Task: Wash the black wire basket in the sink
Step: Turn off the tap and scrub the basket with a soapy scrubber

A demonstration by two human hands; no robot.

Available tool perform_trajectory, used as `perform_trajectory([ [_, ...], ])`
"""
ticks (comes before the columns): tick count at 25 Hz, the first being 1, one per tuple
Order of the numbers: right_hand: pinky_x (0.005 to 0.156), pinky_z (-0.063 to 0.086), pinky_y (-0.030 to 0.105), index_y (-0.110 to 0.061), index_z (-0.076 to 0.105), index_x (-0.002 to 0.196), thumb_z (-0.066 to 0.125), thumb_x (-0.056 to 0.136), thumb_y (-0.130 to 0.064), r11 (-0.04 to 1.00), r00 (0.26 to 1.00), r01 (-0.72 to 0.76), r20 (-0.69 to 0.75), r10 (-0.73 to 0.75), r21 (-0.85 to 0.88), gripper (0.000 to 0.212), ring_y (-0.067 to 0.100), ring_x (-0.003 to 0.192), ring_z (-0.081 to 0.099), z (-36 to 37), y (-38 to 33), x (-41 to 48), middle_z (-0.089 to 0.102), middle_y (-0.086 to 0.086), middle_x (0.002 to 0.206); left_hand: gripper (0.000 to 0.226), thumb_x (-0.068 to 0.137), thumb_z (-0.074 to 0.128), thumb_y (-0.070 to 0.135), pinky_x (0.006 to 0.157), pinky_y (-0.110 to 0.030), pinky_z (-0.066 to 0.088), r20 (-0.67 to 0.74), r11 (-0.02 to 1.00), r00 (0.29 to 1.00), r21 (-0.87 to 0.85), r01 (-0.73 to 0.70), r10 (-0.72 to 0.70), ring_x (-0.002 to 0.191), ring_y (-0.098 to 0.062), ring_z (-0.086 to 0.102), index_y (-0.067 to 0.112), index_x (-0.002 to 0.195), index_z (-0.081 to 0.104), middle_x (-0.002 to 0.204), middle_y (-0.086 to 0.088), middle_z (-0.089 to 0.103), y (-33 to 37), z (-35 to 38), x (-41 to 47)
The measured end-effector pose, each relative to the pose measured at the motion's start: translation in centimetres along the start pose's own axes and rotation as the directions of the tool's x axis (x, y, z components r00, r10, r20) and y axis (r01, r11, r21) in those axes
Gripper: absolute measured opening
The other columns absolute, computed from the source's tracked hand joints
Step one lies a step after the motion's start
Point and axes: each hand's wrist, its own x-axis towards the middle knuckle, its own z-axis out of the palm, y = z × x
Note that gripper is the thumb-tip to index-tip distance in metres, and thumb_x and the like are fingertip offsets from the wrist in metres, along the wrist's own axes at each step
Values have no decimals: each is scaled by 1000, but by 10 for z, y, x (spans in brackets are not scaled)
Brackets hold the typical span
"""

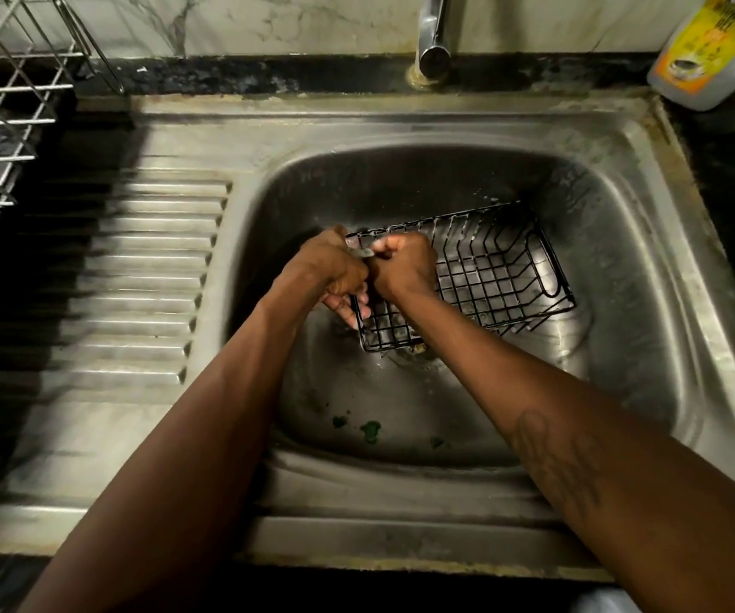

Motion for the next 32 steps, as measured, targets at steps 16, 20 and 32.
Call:
perform_trajectory([
  [16,56,39,21,-14,67,91,80,76,-17,918,970,-55,-240,-45,-392,20,21,83,62,-60,11,20,66,5,93,82,89,57,-18,83,-57,59,64,996,998,87,2,-8,87,-46,73,15,151,15,60,-21,67,1,-3,-5],
  [20,48,35,21,-17,62,75,73,83,-14,886,991,110,-14,-131,-450,14,15,68,61,-34,4,1,62,1,75,92,89,58,-17,74,-58,61,51,999,999,43,-14,12,74,-43,74,29,156,14,62,-23,69,1,0,-3],
  [32,66,52,18,-16,71,88,71,91,-10,719,873,438,445,-198,-540,7,14,82,67,-47,6,1,68,1,95,88,91,51,-20,63,-61,60,-11,1000,1000,13,-24,24,68,-38,75,32,156,24,85,-31,71,-2,-4,0],
])
